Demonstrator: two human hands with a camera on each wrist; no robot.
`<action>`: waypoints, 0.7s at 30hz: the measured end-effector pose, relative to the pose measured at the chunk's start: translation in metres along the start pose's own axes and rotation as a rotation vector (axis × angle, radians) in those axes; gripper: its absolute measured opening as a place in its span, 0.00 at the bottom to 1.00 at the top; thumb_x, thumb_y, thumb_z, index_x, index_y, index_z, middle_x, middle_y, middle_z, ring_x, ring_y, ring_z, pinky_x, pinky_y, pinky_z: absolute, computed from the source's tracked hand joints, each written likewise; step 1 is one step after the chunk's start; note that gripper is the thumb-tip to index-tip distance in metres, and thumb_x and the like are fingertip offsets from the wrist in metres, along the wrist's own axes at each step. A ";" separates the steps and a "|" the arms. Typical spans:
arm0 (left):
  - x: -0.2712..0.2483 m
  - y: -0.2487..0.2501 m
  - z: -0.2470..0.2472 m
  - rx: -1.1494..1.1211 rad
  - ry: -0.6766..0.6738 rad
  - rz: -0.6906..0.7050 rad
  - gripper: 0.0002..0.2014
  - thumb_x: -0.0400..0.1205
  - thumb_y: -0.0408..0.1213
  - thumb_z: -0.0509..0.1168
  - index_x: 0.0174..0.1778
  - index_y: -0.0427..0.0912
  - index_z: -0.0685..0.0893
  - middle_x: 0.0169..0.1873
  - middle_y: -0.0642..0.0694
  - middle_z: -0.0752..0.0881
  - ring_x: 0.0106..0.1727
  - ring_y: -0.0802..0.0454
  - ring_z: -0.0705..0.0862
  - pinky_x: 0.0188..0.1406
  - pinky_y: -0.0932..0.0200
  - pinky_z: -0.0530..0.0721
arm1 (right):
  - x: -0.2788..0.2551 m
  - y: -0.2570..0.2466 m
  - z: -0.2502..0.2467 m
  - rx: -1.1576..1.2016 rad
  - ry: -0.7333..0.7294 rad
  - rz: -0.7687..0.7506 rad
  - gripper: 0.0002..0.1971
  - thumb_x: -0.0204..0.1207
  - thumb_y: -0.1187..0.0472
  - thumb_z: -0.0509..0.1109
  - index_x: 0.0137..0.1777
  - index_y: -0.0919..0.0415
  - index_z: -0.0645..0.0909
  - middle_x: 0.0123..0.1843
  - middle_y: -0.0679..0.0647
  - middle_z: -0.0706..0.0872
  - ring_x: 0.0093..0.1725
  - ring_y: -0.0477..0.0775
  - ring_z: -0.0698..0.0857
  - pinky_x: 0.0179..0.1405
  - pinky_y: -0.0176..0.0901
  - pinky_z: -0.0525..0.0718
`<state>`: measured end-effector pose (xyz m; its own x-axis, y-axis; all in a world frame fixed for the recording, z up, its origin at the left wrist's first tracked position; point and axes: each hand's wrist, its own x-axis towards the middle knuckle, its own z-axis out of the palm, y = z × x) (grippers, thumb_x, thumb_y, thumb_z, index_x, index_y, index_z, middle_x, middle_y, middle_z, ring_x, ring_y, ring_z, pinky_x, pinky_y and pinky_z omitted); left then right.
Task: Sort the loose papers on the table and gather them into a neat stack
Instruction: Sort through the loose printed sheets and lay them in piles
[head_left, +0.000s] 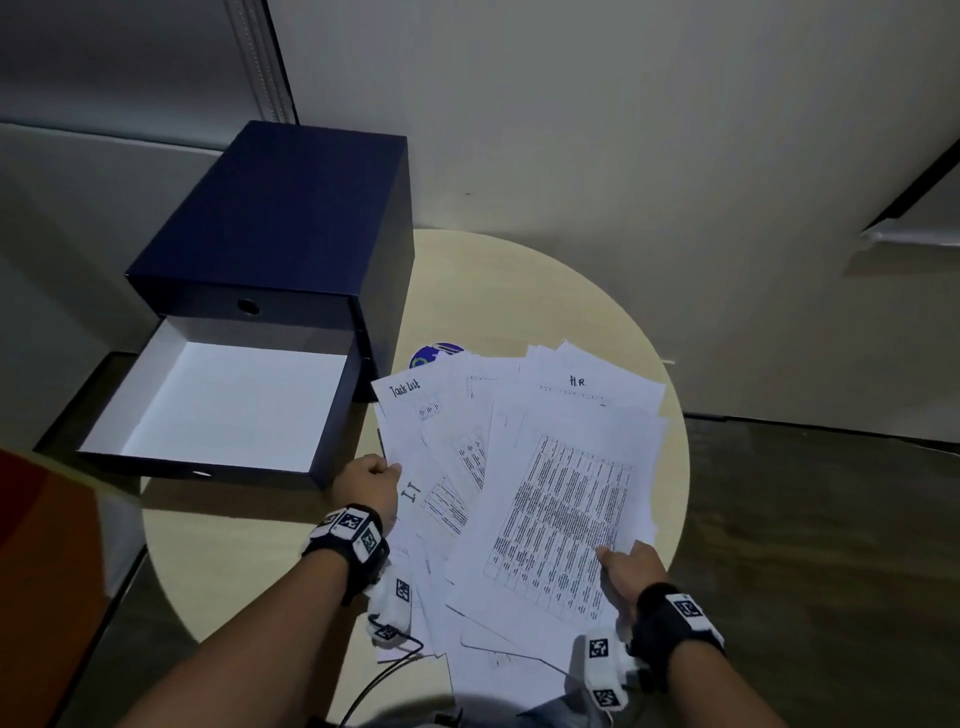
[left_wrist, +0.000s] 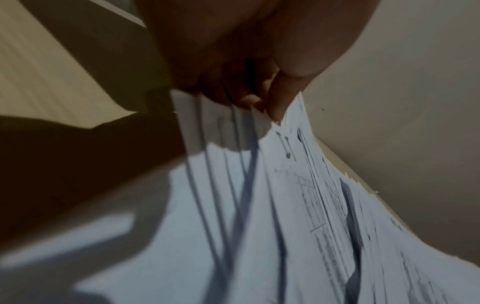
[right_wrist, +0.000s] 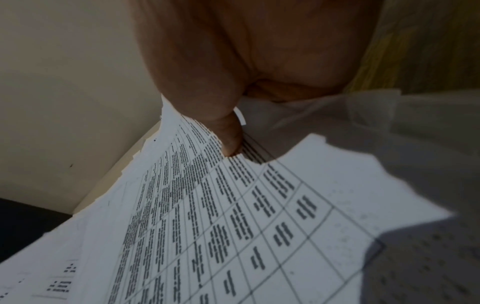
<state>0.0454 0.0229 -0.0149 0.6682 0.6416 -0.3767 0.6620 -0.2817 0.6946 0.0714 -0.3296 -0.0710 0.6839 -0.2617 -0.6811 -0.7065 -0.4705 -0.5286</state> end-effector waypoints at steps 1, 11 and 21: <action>0.000 0.002 -0.002 -0.044 0.005 -0.018 0.21 0.80 0.36 0.68 0.24 0.42 0.66 0.23 0.45 0.67 0.28 0.45 0.65 0.26 0.59 0.62 | -0.002 -0.001 0.000 -0.010 0.009 -0.004 0.22 0.82 0.57 0.71 0.68 0.72 0.76 0.55 0.68 0.88 0.53 0.70 0.88 0.55 0.60 0.86; -0.003 0.032 -0.007 0.073 -0.151 -0.018 0.18 0.84 0.47 0.63 0.55 0.36 0.88 0.52 0.36 0.90 0.51 0.36 0.88 0.53 0.50 0.86 | -0.007 -0.007 -0.004 -0.031 -0.003 0.003 0.14 0.85 0.60 0.67 0.63 0.71 0.75 0.50 0.66 0.85 0.39 0.61 0.84 0.30 0.41 0.80; -0.066 0.112 -0.073 0.279 0.179 0.573 0.17 0.81 0.29 0.61 0.61 0.48 0.88 0.39 0.32 0.89 0.38 0.31 0.85 0.40 0.48 0.84 | 0.005 0.001 0.003 0.048 -0.019 0.032 0.19 0.80 0.57 0.71 0.65 0.67 0.76 0.57 0.67 0.87 0.55 0.70 0.87 0.56 0.63 0.88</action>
<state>0.0508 0.0010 0.1319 0.8898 0.4375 0.1300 0.2978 -0.7724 0.5610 0.0737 -0.3289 -0.0759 0.6575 -0.2600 -0.7072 -0.7363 -0.4209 -0.5298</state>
